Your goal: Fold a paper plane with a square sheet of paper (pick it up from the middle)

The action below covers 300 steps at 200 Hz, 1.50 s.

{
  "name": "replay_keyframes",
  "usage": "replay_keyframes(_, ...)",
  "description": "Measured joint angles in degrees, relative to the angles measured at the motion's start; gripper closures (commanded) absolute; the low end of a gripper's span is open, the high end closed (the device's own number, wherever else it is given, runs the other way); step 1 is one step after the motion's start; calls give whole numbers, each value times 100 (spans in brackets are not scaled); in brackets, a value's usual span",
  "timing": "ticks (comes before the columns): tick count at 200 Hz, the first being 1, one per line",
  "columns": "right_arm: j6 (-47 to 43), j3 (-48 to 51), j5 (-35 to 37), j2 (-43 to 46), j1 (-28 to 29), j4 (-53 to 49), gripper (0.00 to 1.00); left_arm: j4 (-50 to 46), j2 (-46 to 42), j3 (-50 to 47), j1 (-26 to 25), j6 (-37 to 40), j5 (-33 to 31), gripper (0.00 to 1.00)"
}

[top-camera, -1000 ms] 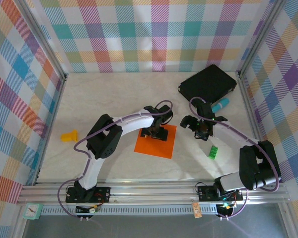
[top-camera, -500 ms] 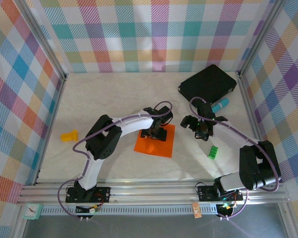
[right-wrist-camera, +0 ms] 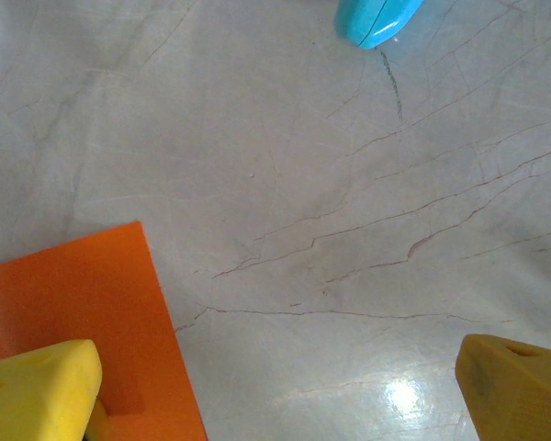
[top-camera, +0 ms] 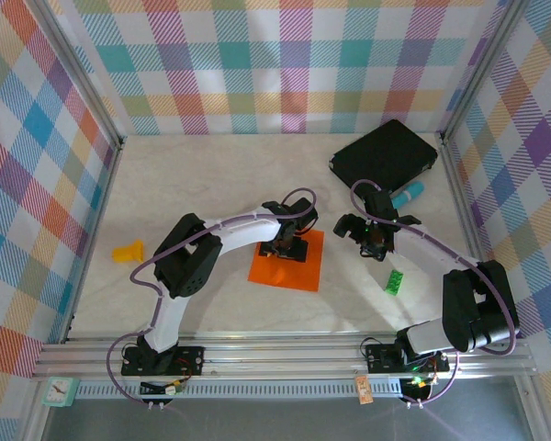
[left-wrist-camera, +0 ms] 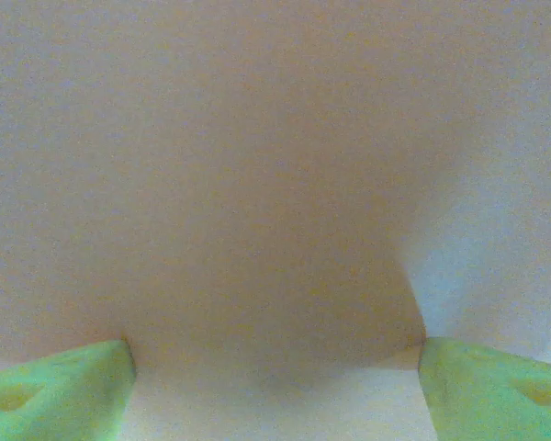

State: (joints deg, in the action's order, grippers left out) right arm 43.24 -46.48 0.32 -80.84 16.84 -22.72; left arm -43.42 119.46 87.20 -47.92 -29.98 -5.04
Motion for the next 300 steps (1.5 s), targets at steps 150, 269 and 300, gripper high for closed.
replay_keyframes(150,46,0,4,-42,0,-2,1,-302,-103,107,-339,-457,162,13)
replay_keyframes(269,85,0,28,-48,-44,-4,1,-94,-83,-153,-319,-525,-66,45)
replay_keyframes(300,87,0,24,-48,-44,-2,1,214,-448,-636,-125,-538,33,64)
